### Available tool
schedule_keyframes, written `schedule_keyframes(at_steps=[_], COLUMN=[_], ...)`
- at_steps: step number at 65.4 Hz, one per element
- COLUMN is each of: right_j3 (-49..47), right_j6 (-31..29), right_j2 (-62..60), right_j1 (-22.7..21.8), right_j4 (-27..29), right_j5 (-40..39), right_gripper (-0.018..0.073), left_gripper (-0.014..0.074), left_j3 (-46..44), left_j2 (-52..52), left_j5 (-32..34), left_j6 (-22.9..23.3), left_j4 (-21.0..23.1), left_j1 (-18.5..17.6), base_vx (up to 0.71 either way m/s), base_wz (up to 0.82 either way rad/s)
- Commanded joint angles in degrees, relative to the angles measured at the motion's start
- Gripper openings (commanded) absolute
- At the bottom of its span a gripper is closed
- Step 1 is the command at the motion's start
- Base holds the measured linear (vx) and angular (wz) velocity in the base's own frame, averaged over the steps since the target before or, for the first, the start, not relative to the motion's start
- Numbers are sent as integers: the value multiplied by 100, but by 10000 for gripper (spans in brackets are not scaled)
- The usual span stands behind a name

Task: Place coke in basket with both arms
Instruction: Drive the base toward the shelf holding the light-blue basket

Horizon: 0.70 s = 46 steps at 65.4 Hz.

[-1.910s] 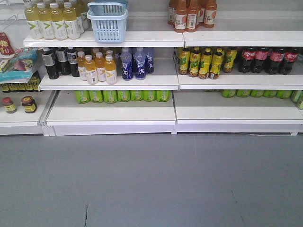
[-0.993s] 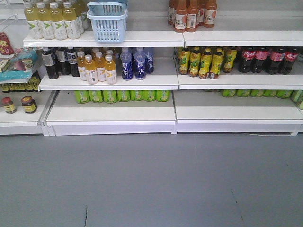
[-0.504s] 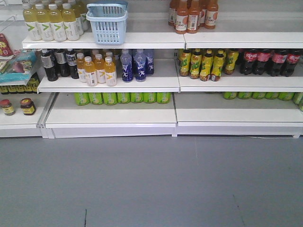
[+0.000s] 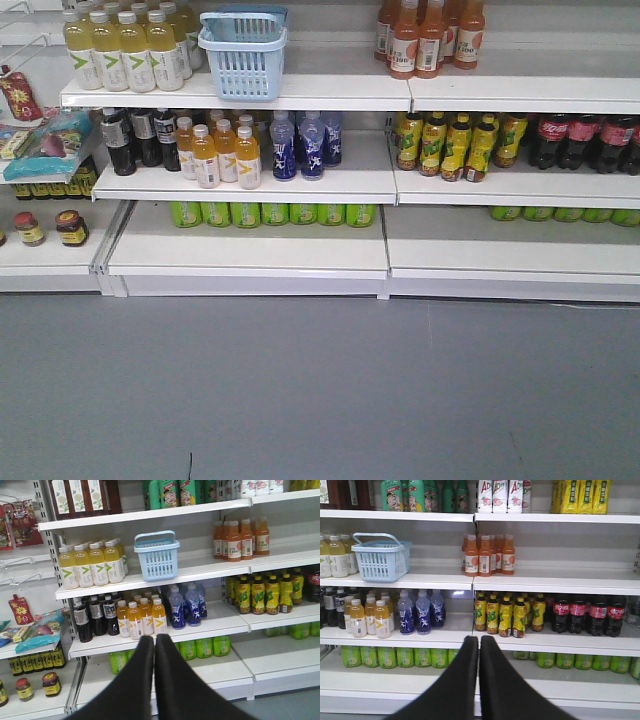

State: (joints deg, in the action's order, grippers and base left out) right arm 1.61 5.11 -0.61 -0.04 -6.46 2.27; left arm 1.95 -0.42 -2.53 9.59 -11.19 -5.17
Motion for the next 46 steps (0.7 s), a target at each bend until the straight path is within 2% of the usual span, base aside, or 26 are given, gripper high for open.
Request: schedule_keyframes(at_steps=[1,46], right_j3=[63,63], right_j6=[-43,-43], right_j2=[-106,-106], right_j1=[-32,-32], right_j4=[-40,-40], right_j5=[-397,-402], right_gripper=[-5,-5], left_gripper=[-6,-6], left_j3=[-8,-8], left_j2=[-103,-103], left_j5=[403,403], left_j6=[54,54], left_j4=[61,61], left_j1=[-7,-7], base_vx=[8,11], base_wz=[12,7])
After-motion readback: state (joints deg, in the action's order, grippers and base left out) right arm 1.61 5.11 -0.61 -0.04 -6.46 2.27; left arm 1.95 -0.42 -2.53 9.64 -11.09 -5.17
